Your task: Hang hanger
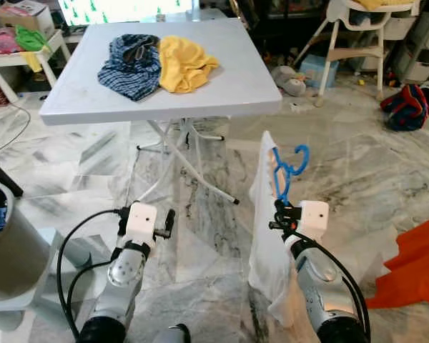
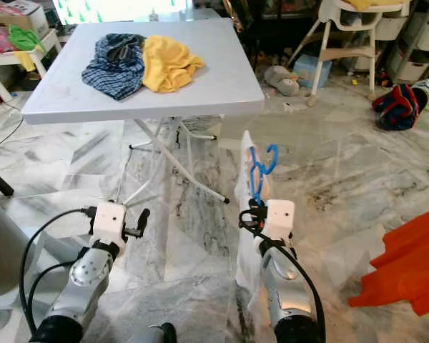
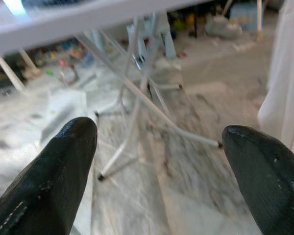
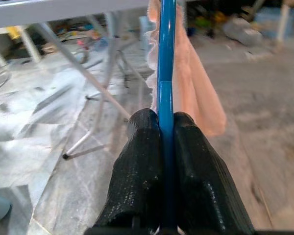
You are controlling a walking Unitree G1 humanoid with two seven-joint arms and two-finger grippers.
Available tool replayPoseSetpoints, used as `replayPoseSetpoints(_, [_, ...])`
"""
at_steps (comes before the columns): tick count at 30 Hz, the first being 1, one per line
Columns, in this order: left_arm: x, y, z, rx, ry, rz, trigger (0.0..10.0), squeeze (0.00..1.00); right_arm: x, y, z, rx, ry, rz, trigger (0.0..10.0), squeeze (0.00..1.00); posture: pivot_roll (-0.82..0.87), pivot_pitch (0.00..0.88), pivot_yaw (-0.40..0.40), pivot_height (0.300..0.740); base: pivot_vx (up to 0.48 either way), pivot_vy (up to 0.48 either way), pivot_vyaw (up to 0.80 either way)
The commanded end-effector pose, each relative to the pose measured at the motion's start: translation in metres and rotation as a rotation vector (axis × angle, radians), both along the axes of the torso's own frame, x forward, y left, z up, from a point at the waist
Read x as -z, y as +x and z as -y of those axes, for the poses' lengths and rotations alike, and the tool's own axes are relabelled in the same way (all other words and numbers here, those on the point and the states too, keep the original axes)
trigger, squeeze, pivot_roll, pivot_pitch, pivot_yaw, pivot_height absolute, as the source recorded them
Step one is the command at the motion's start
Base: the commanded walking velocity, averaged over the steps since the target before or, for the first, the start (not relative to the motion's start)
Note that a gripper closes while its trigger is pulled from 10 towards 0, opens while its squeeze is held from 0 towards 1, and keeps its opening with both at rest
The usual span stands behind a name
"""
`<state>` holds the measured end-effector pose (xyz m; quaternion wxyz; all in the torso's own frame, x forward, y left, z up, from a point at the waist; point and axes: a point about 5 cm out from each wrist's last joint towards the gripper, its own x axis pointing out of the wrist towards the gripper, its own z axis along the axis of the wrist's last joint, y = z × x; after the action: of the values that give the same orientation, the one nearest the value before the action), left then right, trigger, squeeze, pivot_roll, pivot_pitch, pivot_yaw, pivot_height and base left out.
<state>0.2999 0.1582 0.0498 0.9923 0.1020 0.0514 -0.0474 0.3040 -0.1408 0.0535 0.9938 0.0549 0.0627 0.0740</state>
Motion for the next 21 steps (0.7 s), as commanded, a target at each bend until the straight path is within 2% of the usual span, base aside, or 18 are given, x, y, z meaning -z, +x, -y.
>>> replayPoseSetpoints(1, [-0.002, 0.002, -0.01, -0.047, 0.009, 0.015, 10.0, 0.0, -0.018, 0.01, -0.001, -0.023, -0.01, 0.084, 10.0, 0.0, 0.18, 0.0, -0.033, 0.74, 0.0, 0.0, 0.0])
replayPoseSetpoints(3, [-0.004, 0.0, -0.017, -0.074, 0.005, 0.035, 10.0, 0.0, -0.026, 0.013, 0.004, -0.02, -0.016, 0.126, 10.0, 0.0, 0.19, 0.001, -0.037, 0.74, 0.0, 0.0, 0.0])
replayPoseSetpoints(7, [-0.004, -0.003, -0.019, -0.085, 0.001, 0.042, 10.0, 0.0, -0.033, 0.015, 0.016, 0.037, -0.026, 0.171, 10.0, 0.0, 0.19, 0.028, -0.04, 0.74, 0.0, 0.0, 0.0])
replayPoseSetpoints(9, [-0.003, -0.005, -0.015, -0.04, 0.002, 0.047, 10.0, 0.0, -0.034, 0.016, 0.019, 0.066, -0.062, 0.181, 10.0, 0.0, 0.2, 0.036, -0.045, 0.74, 0.0, 0.0, 0.0])
replayPoseSetpoints(11, [-0.006, -0.005, -0.013, -0.014, 0.001, 0.057, 10.0, 0.0, -0.036, 0.018, 0.022, 0.103, -0.048, 0.182, 10.0, 0.0, 0.2, 0.053, -0.051, 0.74, 0.0, 0.0, 0.0])
replayPoseSetpoints(15, [-0.014, -0.005, -0.008, 0.027, -0.038, 0.091, 10.0, 0.0, -0.035, 0.019, 0.015, 0.096, -0.049, 0.177, 10.0, 0.0, 0.2, 0.079, -0.032, 0.74, 0.0, 0.0, 0.0])
replayPoseSetpoints(21, [-0.016, -0.004, -0.005, 0.046, -0.039, 0.093, 10.0, 0.0, -0.031, 0.016, 0.01, 0.11, -0.028, 0.169, 10.0, 0.0, 0.19, 0.113, -0.018, 0.74, 0.0, 0.0, 0.0])
